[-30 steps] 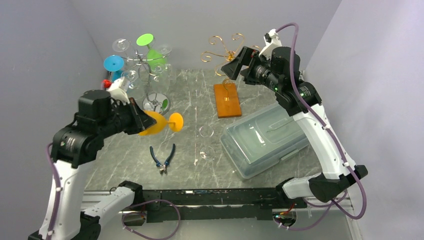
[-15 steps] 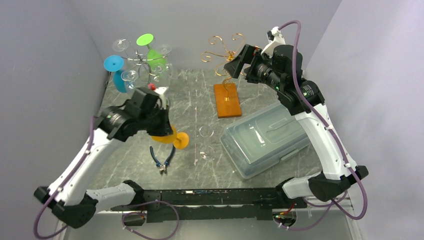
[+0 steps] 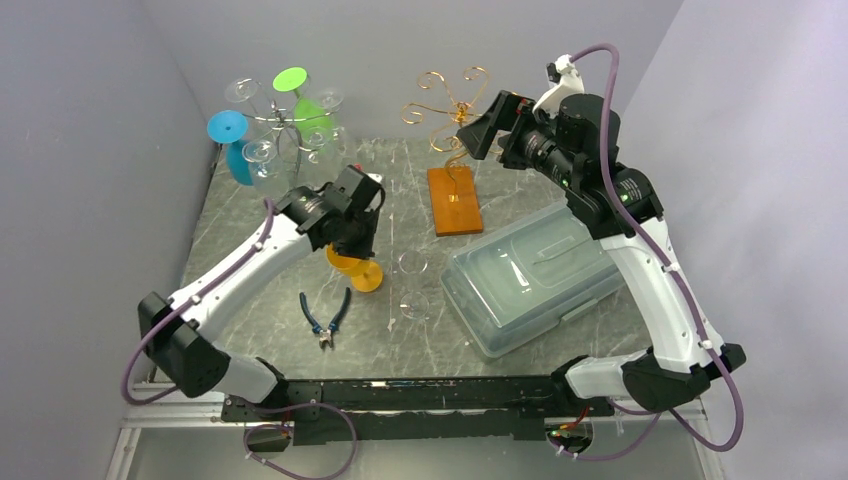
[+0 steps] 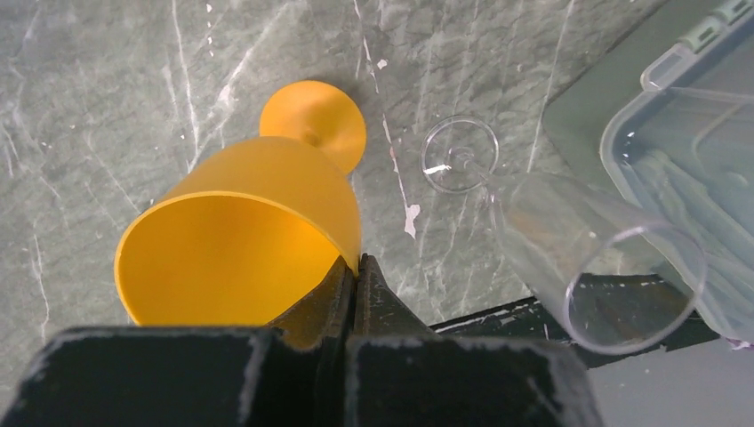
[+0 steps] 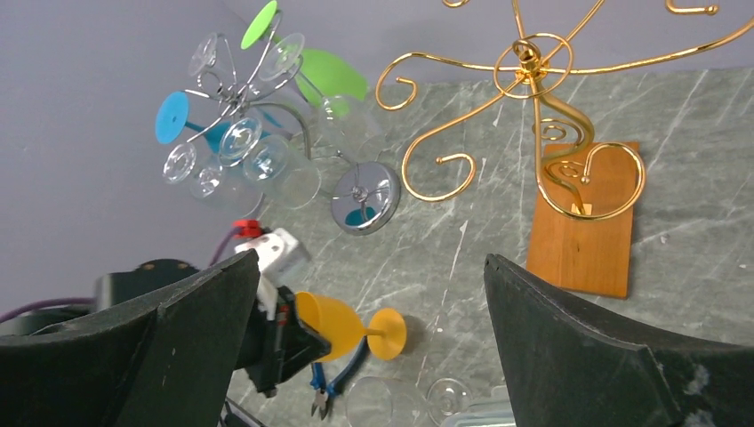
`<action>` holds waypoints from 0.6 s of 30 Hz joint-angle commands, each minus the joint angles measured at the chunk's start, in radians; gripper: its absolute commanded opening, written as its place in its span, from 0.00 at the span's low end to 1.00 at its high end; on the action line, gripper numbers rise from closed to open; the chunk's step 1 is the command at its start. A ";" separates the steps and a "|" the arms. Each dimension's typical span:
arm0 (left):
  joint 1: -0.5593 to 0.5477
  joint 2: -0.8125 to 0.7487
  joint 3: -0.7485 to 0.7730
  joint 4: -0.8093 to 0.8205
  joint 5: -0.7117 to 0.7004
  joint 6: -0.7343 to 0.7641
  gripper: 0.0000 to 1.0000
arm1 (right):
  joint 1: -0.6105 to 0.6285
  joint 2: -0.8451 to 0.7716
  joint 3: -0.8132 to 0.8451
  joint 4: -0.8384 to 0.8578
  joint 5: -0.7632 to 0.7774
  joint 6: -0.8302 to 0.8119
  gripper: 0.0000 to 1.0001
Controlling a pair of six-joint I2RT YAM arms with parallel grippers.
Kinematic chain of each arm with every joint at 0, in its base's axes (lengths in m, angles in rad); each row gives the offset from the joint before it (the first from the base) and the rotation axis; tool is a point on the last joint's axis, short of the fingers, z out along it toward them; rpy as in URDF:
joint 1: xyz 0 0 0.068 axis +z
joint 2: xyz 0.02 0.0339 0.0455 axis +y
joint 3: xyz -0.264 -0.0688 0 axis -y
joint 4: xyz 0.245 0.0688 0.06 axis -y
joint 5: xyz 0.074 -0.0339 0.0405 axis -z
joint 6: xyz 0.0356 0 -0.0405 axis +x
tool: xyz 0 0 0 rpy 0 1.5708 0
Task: Take the wine glass off the wine glass rack
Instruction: Place the wine glass at the center of the board.
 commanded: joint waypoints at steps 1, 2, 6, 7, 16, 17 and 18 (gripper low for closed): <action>-0.024 0.050 0.040 0.056 -0.025 0.024 0.00 | 0.003 -0.032 0.021 0.005 0.022 -0.022 1.00; -0.027 0.060 0.039 0.064 -0.023 0.024 0.00 | 0.003 -0.033 0.021 0.005 0.042 -0.023 1.00; -0.038 0.085 0.032 0.082 -0.016 0.022 0.00 | 0.002 -0.032 0.020 0.001 0.046 -0.026 1.00; -0.040 0.088 0.029 0.086 -0.015 0.022 0.00 | 0.003 -0.033 0.019 0.000 0.046 -0.026 1.00; -0.058 0.108 0.017 0.098 -0.027 0.033 0.14 | 0.003 -0.037 0.007 0.004 0.047 -0.026 1.00; -0.057 0.109 0.016 0.097 -0.026 0.034 0.14 | 0.003 -0.037 0.007 0.005 0.049 -0.026 1.00; -0.057 0.111 0.017 0.098 -0.026 0.035 0.15 | 0.003 -0.038 0.008 0.004 0.048 -0.026 1.00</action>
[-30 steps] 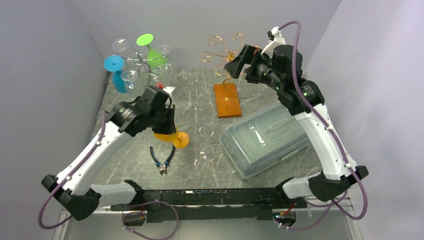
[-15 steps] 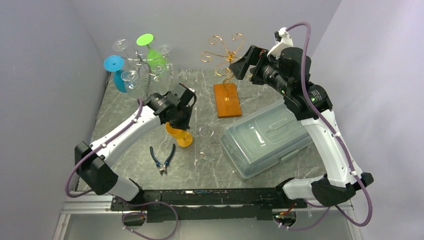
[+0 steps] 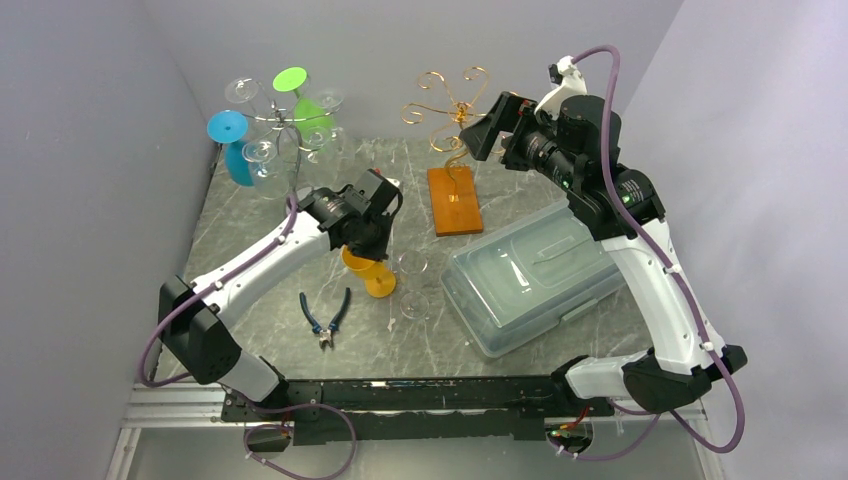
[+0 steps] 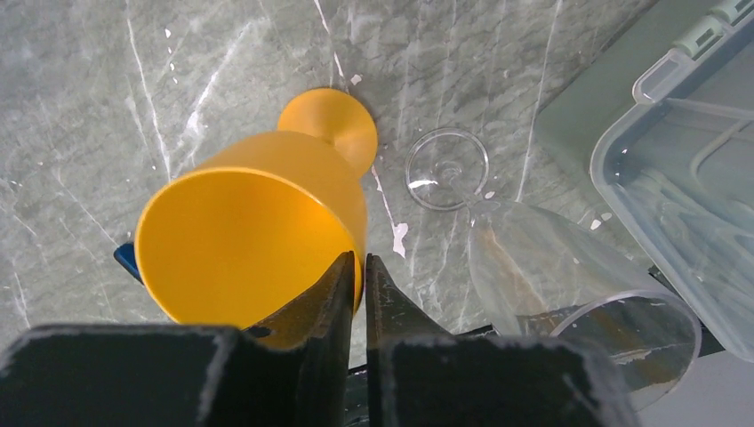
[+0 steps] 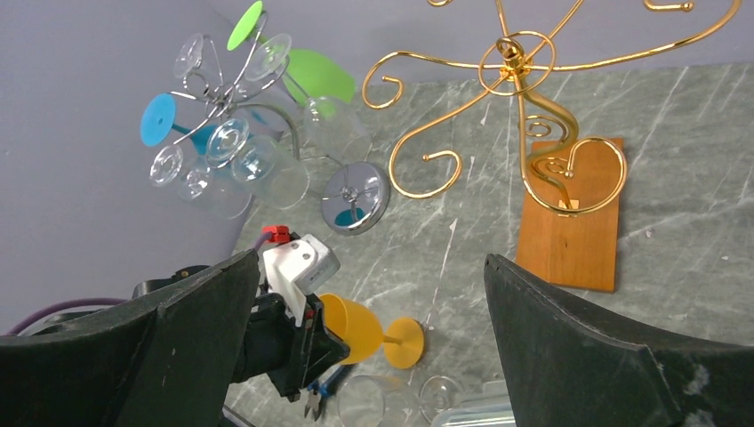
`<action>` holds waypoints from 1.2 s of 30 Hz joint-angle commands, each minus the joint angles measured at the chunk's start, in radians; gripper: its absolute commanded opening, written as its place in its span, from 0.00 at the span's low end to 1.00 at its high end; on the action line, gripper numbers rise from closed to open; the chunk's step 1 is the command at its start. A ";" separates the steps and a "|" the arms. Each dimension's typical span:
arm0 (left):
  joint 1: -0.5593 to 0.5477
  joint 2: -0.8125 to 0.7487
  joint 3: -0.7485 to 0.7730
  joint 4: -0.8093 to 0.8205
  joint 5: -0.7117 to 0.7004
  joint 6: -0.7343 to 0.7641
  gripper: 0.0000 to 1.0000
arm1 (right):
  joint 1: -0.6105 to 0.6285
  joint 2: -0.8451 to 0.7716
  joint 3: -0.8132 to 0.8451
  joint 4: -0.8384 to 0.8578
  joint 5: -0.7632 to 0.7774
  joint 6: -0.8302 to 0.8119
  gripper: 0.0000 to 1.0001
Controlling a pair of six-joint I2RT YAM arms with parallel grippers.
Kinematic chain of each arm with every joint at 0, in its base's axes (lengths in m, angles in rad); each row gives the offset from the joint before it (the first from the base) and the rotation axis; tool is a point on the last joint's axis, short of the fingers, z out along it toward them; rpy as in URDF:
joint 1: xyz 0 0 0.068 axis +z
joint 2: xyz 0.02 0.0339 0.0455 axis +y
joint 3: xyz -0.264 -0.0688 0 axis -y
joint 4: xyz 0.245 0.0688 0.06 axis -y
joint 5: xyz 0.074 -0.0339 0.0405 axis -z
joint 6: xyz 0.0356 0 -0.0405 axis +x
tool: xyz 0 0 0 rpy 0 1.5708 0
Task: Take the wine glass off the wine glass rack
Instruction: Place the wine glass at the center of the board, then pick up the wine glass from the wine rack.
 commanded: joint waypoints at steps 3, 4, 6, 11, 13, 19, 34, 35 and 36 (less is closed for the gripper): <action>-0.008 0.013 0.021 0.030 -0.017 0.022 0.19 | 0.002 -0.025 0.015 0.017 0.019 -0.018 1.00; -0.007 0.013 0.023 0.031 -0.014 0.023 0.21 | 0.002 -0.024 0.017 0.016 0.019 -0.019 1.00; -0.010 0.011 0.030 0.030 -0.013 0.024 0.25 | 0.001 -0.026 0.019 0.014 0.021 -0.020 1.00; -0.010 -0.011 0.068 0.020 -0.006 0.027 0.35 | 0.002 -0.033 0.021 0.012 0.023 -0.021 1.00; -0.011 -0.024 0.081 0.017 0.002 0.030 0.40 | 0.002 -0.037 0.018 0.013 0.025 -0.023 1.00; -0.011 -0.079 0.102 0.012 0.037 0.026 0.50 | 0.002 -0.043 0.008 0.020 0.025 -0.023 1.00; -0.006 -0.170 0.446 -0.062 -0.214 0.092 0.62 | 0.001 -0.017 0.033 0.025 0.014 -0.031 1.00; -0.002 -0.157 0.481 -0.066 -0.243 0.107 0.64 | 0.002 -0.016 0.032 0.026 0.013 -0.030 1.00; 0.008 -0.140 0.516 -0.070 -0.266 0.119 0.67 | 0.002 -0.012 0.033 0.026 0.011 -0.030 1.00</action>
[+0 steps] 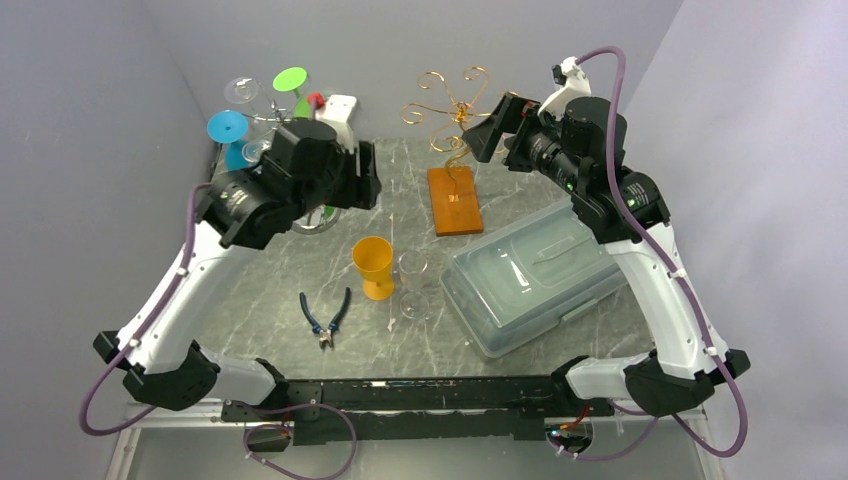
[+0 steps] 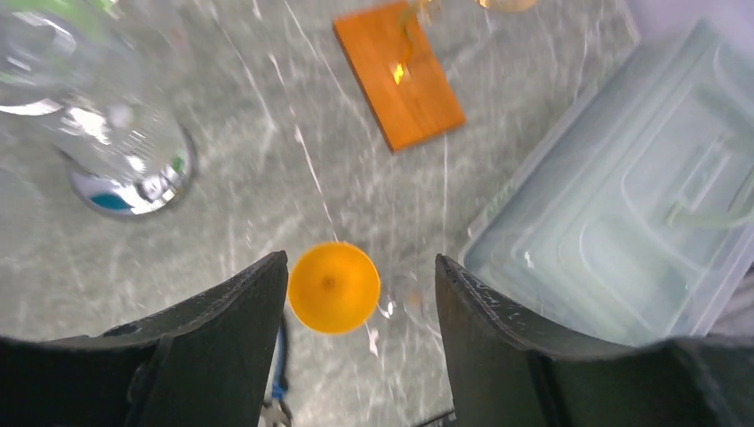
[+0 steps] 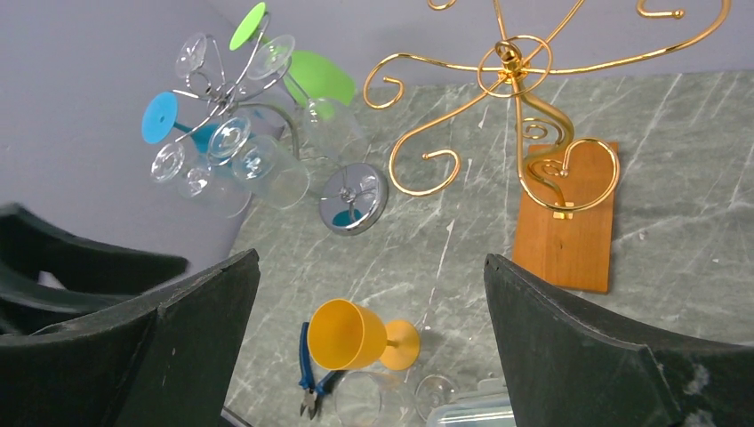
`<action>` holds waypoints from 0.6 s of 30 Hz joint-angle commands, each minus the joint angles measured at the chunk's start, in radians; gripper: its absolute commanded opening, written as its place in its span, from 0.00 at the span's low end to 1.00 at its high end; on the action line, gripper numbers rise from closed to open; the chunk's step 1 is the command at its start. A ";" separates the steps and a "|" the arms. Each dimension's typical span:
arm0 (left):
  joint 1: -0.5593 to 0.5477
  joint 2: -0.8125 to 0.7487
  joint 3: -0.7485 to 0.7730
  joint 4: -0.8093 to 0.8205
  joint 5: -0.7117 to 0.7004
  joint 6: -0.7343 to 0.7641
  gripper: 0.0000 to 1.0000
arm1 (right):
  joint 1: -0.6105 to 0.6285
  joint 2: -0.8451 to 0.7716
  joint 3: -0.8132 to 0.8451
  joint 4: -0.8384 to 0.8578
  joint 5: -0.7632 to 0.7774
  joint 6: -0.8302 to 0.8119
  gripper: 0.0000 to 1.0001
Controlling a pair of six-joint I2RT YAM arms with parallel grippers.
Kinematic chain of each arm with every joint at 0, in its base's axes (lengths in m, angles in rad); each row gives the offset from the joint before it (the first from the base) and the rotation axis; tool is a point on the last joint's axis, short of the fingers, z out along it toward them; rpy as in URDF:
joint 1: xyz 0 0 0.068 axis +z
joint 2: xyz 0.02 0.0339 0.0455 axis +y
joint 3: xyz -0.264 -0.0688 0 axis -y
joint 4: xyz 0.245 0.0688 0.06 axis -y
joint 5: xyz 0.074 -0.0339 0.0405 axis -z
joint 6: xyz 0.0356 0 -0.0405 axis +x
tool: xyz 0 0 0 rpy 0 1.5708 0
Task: Take the wine glass off the wine glass rack
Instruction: Pick up the wine glass from the wine rack.
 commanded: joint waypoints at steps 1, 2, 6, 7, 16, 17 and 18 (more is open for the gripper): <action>0.031 0.036 0.152 -0.027 -0.183 0.076 0.70 | 0.002 0.007 0.034 0.031 0.008 -0.016 1.00; 0.054 0.055 0.183 -0.032 -0.186 0.086 0.73 | 0.002 0.009 0.035 0.030 0.007 -0.017 1.00; 0.164 0.127 0.246 -0.023 -0.181 0.107 0.90 | 0.002 0.017 0.040 0.021 0.006 -0.020 1.00; 0.182 0.139 0.250 -0.011 -0.187 0.113 0.91 | 0.002 0.018 0.041 0.019 0.006 -0.021 1.00; 0.266 0.247 0.271 0.067 -0.260 0.168 0.97 | 0.002 0.027 0.051 -0.001 0.014 -0.035 1.00; 0.271 0.255 0.275 0.070 -0.263 0.172 0.97 | 0.002 0.028 0.052 -0.001 0.014 -0.036 1.00; 0.275 0.265 0.279 0.070 -0.266 0.174 0.97 | 0.002 0.028 0.051 -0.001 0.014 -0.036 1.00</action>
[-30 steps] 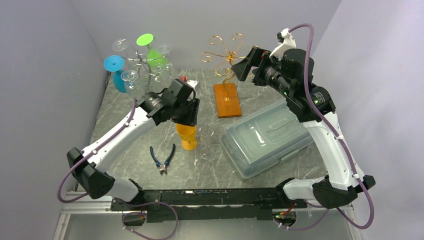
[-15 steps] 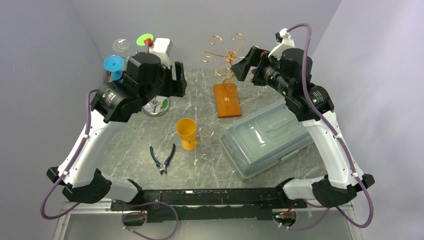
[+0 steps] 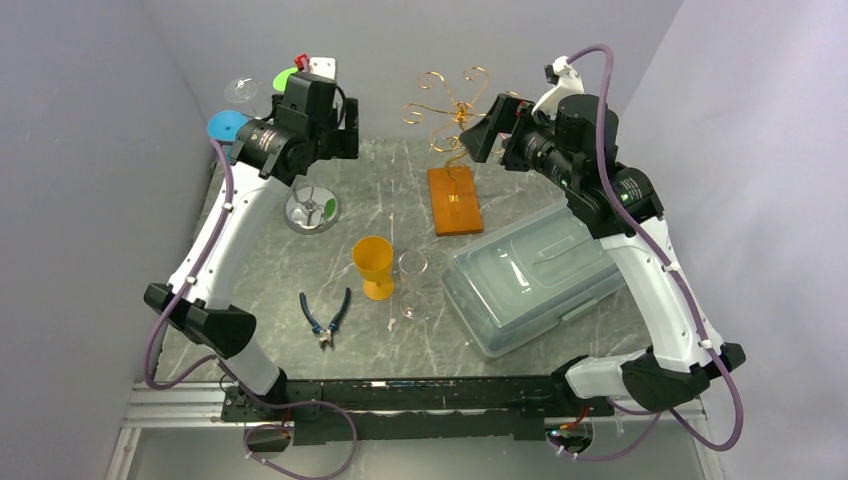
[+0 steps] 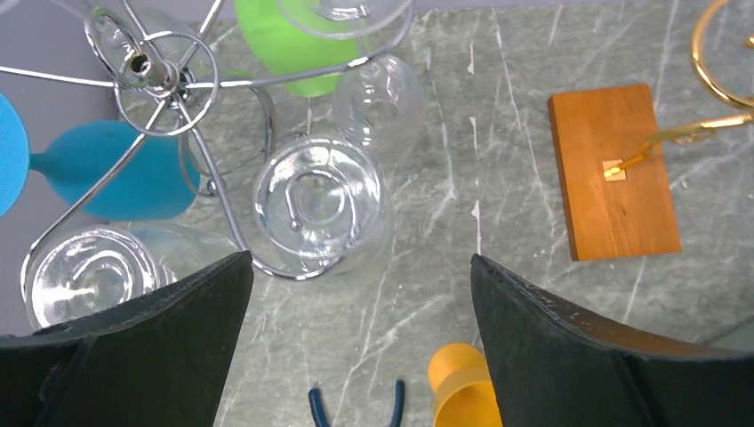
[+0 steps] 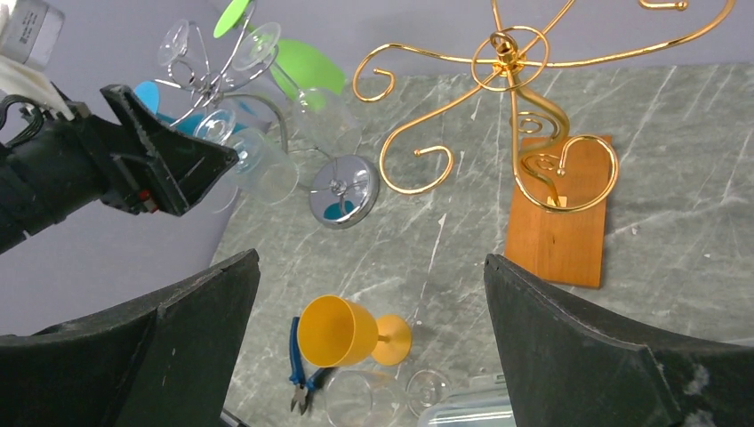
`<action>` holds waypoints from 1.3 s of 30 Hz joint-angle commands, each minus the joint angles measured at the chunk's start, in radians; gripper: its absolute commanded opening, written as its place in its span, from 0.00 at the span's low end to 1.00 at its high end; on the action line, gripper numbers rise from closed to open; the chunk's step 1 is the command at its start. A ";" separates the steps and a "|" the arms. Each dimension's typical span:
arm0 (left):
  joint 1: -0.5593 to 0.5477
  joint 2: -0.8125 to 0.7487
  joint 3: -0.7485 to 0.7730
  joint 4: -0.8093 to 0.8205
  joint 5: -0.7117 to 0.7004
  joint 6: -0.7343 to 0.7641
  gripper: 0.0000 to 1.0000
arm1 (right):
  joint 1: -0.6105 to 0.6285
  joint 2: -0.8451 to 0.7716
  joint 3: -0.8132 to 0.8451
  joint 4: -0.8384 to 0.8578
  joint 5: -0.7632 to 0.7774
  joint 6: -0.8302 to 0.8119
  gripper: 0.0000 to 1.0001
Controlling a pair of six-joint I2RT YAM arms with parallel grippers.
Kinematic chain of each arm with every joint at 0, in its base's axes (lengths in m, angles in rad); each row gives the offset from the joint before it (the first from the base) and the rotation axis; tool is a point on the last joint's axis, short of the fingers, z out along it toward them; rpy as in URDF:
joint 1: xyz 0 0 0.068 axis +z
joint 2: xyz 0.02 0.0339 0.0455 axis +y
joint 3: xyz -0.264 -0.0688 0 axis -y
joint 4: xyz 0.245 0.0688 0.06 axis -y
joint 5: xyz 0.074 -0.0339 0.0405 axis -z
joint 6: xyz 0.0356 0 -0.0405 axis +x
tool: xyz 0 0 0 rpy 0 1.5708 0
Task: Take the wine glass off the wine glass rack
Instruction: Pick up the wine glass from the wine rack.
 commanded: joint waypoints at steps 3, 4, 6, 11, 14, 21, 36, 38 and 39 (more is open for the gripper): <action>0.023 0.017 0.044 0.074 -0.055 0.045 0.97 | 0.002 0.004 0.041 0.014 0.014 -0.022 1.00; 0.025 0.023 0.044 0.077 -0.056 0.047 0.97 | 0.002 0.005 0.040 0.014 0.013 -0.021 1.00; 0.031 0.036 0.043 0.080 -0.055 0.048 0.97 | 0.002 0.007 0.040 0.016 0.013 -0.021 1.00; 0.043 0.060 0.041 0.095 -0.055 0.050 0.92 | 0.002 0.011 0.043 0.016 0.015 -0.022 1.00; 0.056 0.073 0.049 0.095 -0.055 0.047 0.86 | 0.002 0.011 0.044 0.012 0.019 -0.023 1.00; 0.069 0.090 0.048 0.098 -0.039 0.044 0.79 | 0.002 0.007 0.040 0.011 0.022 -0.023 1.00; 0.085 0.078 0.046 0.116 0.004 0.054 0.47 | 0.002 0.010 0.050 0.003 0.026 -0.021 1.00; 0.084 0.078 0.064 0.111 0.012 0.060 0.44 | 0.002 0.012 0.054 0.000 0.027 -0.021 1.00; 0.084 0.077 0.070 0.109 0.015 0.062 0.42 | 0.002 0.011 0.054 0.001 0.027 -0.021 1.00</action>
